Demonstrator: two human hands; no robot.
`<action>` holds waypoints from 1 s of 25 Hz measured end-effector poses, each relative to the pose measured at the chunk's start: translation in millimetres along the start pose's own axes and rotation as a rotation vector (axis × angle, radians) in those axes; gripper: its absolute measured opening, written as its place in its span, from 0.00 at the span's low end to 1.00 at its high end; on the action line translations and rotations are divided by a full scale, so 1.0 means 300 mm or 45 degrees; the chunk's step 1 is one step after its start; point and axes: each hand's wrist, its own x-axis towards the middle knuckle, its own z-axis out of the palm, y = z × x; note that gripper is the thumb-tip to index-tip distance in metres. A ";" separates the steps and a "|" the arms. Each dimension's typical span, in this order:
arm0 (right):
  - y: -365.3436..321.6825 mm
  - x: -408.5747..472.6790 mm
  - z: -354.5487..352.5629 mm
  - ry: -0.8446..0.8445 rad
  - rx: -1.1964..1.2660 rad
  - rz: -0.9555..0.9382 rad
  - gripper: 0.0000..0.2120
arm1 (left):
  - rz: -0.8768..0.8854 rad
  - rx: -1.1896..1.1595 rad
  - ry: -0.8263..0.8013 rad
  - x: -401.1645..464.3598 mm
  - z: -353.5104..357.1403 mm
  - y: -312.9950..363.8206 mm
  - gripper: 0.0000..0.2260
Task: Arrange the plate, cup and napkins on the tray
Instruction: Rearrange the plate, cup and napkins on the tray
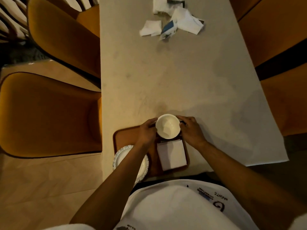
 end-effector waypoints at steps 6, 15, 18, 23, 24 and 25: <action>0.008 0.006 0.008 -0.065 0.051 0.042 0.18 | 0.118 0.168 0.031 0.006 -0.023 -0.016 0.21; -0.049 -0.005 0.034 -0.111 0.113 -0.069 0.20 | 0.089 0.179 0.040 0.004 -0.074 -0.006 0.20; -0.066 -0.002 0.054 -0.199 0.090 -0.069 0.20 | 0.107 0.208 0.059 -0.002 -0.110 -0.013 0.20; -0.100 -0.006 0.099 -0.283 0.053 -0.087 0.18 | 0.086 0.204 0.107 -0.016 -0.178 -0.027 0.19; -0.109 -0.010 0.107 -0.284 0.049 -0.103 0.19 | 0.085 0.204 0.115 -0.019 -0.191 -0.031 0.19; -0.117 -0.012 0.114 -0.288 0.059 -0.111 0.19 | 0.087 0.206 0.125 -0.021 -0.202 -0.034 0.19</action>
